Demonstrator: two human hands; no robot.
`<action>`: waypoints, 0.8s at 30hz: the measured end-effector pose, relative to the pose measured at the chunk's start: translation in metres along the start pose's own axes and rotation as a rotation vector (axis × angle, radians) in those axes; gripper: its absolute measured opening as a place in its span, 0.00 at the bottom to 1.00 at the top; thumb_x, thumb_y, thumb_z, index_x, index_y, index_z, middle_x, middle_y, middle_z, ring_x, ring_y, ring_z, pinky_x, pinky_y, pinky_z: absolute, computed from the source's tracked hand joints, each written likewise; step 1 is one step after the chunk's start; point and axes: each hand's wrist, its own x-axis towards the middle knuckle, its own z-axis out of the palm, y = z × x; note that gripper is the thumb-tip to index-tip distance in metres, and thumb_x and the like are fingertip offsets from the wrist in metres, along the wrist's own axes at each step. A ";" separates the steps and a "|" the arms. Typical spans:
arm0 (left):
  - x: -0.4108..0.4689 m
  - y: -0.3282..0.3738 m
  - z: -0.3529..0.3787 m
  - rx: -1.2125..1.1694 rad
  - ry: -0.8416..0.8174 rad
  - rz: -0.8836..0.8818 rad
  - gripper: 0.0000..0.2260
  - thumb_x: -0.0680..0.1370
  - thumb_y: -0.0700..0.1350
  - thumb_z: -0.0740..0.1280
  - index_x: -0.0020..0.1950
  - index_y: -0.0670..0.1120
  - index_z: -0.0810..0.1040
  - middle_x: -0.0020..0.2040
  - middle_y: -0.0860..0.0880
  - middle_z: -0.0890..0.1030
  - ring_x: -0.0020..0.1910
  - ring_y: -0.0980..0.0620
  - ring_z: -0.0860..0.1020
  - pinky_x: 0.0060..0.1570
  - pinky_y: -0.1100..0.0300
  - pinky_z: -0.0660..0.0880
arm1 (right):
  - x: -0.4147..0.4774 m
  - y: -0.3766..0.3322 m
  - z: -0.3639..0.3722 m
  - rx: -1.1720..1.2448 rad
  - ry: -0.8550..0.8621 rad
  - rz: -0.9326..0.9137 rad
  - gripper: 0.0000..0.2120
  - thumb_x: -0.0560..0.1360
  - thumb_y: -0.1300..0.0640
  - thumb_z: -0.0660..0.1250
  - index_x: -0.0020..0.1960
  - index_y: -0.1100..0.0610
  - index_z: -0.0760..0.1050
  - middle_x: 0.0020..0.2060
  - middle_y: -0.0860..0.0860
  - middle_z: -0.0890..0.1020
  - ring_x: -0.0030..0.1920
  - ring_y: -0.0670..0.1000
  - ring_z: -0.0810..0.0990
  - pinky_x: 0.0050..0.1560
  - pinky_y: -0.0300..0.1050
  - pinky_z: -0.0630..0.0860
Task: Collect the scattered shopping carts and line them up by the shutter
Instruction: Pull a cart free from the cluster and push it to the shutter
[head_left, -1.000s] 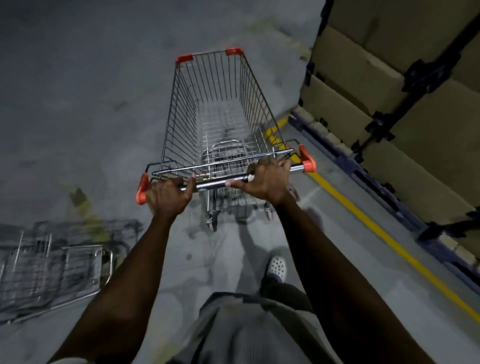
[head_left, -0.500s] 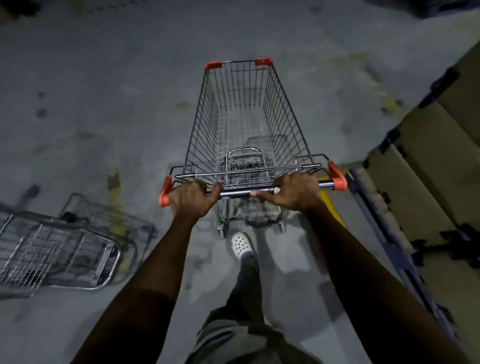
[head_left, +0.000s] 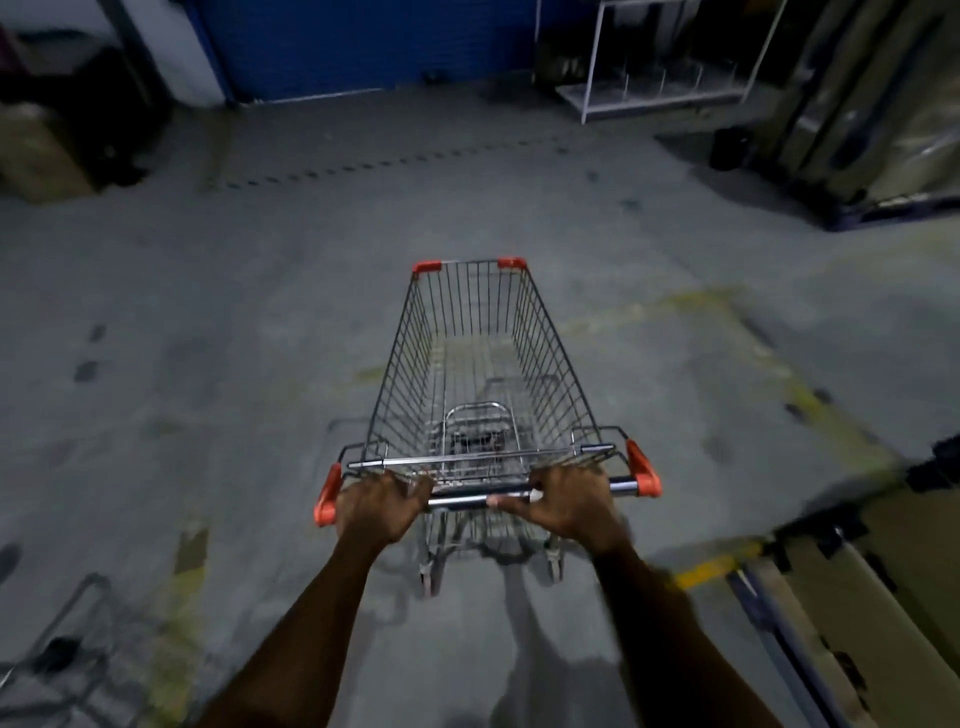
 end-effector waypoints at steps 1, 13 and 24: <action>0.020 0.000 -0.006 -0.004 -0.004 0.004 0.32 0.82 0.69 0.49 0.56 0.49 0.85 0.60 0.45 0.84 0.61 0.43 0.80 0.60 0.54 0.72 | 0.023 0.005 -0.001 -0.005 -0.007 -0.006 0.54 0.60 0.10 0.38 0.44 0.49 0.85 0.35 0.50 0.85 0.42 0.52 0.86 0.51 0.46 0.76; 0.306 0.011 -0.075 -0.132 0.044 0.045 0.44 0.69 0.83 0.40 0.52 0.59 0.86 0.51 0.51 0.86 0.55 0.49 0.83 0.58 0.54 0.74 | 0.338 0.068 -0.020 0.038 -0.052 -0.108 0.56 0.58 0.09 0.37 0.49 0.49 0.85 0.42 0.53 0.86 0.47 0.55 0.84 0.55 0.49 0.78; 0.541 0.044 -0.147 -0.208 0.029 -0.003 0.42 0.70 0.83 0.46 0.64 0.59 0.82 0.64 0.51 0.83 0.68 0.46 0.76 0.74 0.43 0.63 | 0.601 0.118 -0.058 0.010 -0.132 -0.195 0.51 0.64 0.12 0.43 0.64 0.46 0.81 0.58 0.54 0.85 0.61 0.57 0.82 0.63 0.52 0.73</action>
